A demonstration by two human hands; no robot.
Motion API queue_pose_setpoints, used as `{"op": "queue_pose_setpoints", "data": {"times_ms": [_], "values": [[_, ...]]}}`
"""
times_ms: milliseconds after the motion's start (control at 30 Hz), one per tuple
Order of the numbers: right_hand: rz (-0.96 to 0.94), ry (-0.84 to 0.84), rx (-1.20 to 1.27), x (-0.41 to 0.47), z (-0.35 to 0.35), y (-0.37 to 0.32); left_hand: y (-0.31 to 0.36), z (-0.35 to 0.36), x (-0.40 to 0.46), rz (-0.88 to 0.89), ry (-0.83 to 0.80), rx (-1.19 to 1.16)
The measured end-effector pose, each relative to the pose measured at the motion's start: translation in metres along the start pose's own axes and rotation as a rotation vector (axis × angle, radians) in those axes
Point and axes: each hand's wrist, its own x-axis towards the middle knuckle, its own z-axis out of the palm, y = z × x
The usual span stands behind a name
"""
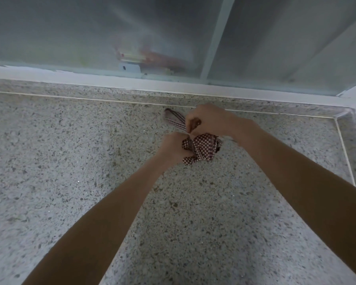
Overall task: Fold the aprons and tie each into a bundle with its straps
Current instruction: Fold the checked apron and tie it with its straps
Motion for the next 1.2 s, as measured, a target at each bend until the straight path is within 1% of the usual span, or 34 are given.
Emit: {"op": "queue_pose_setpoints", "data": {"times_ms": [100,167,233,300,367,433,500,567,700,733,767,800,867,900,933,967,1067,1133,1200], "values": [[0.006,0.045,0.212,0.004,0.001,0.010,-0.009,-0.006,-0.002,0.061,-0.033,-0.135],[0.081,0.105,0.352,0.004,0.009,0.021,-0.017,-0.008,-0.004,0.088,-0.005,-0.270],[0.185,0.152,0.395,0.001,0.021,0.031,-0.021,-0.011,-0.007,0.094,0.008,-0.425],[0.247,0.170,0.365,-0.002,0.032,0.037,-0.021,-0.014,-0.009,0.087,-0.011,-0.559],[0.309,0.180,0.346,-0.006,0.040,0.040,-0.020,-0.016,-0.009,0.058,-0.024,-0.591],[0.413,0.145,0.306,-0.010,0.044,0.045,-0.020,-0.018,-0.008,-0.007,-0.003,-0.622],[0.467,0.079,0.209,-0.017,0.047,0.052,-0.023,-0.020,-0.006,-0.075,0.040,-0.681],[0.505,-0.020,0.025,-0.025,0.047,0.059,-0.025,-0.023,-0.005,-0.118,0.084,-0.684],[0.726,-0.227,-0.222,-0.044,0.049,0.055,-0.024,-0.028,-0.002,-0.183,0.186,-0.649],[0.767,-0.236,-0.274,-0.047,0.051,0.051,-0.024,-0.027,-0.001,-0.201,0.202,-0.635],[0.780,-0.179,-0.280,-0.048,0.052,0.047,-0.024,-0.028,-0.001,-0.215,0.207,-0.615],[0.725,-0.047,-0.210,-0.048,0.053,0.043,-0.024,-0.027,-0.001,-0.226,0.205,-0.584],[0.482,0.303,0.056,-0.046,0.055,0.031,-0.023,-0.027,0.000,-0.241,0.194,-0.525],[0.355,0.418,0.162,-0.045,0.055,0.023,-0.022,-0.027,-0.001,-0.243,0.191,-0.513],[0.273,0.465,0.213,-0.044,0.054,0.015,-0.020,-0.027,-0.002,-0.245,0.186,-0.510],[0.235,0.478,0.239,-0.042,0.054,0.009,-0.019,-0.027,-0.003,-0.249,0.180,-0.506],[0.284,0.492,0.283,-0.042,0.052,0.000,-0.020,-0.026,-0.006,-0.278,0.162,-0.489],[0.322,0.502,0.305,-0.046,0.050,0.002,-0.022,-0.025,-0.007,-0.316,0.176,-0.530],[0.299,0.472,0.361,-0.052,0.054,0.005,-0.024,-0.025,-0.008,-0.358,0.200,-0.593]]}}
